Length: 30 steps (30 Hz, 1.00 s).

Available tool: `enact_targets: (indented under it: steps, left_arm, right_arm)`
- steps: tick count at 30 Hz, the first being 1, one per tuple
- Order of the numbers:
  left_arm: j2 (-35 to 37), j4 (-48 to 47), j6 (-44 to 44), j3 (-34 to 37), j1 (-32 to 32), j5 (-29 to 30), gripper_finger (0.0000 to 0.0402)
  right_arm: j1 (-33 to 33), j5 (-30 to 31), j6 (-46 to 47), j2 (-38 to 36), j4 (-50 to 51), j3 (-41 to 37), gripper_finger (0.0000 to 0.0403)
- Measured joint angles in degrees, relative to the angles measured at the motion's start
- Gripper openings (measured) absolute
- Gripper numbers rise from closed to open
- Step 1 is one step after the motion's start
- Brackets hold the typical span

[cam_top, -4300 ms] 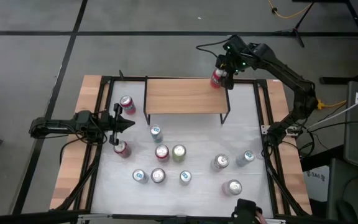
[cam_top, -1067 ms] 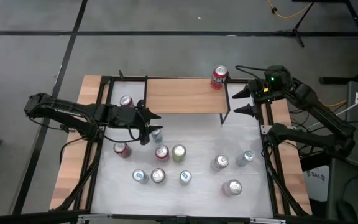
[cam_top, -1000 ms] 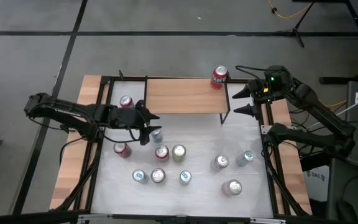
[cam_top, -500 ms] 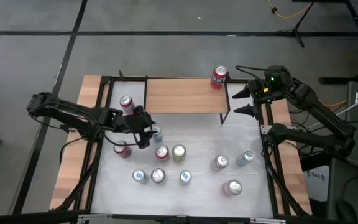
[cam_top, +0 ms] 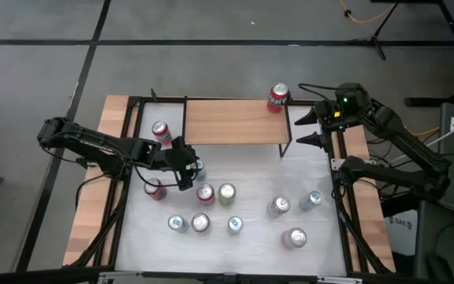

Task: Sort soda cans
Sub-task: Put the top left blue soda can on the shelf

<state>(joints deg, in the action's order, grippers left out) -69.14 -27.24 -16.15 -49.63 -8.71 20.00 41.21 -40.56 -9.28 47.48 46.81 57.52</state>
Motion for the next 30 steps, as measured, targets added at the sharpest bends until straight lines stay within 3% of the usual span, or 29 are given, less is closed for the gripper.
enact_targets:
  steps: [7, 20, 30]
  left_arm:
    - [0.0, -0.1, -0.2, 0.0, 0.5, 1.5, 0.0193]
    - [0.0, -0.9, -0.2, 0.0, 0.5, 1.6, 0.0313]
    - [0.0, -3.0, -0.3, 0.0, 0.5, 2.1, 0.0342]
  right_arm:
    - [0.0, 0.0, 0.0, 0.0, 0.0, 0.0, 0.0356]
    - [0.0, 0.0, 0.0, 0.0, 0.0, 0.0, 0.0356]
    - [0.0, 0.0, 0.0, 0.0, 0.0, 0.0, 0.0356]
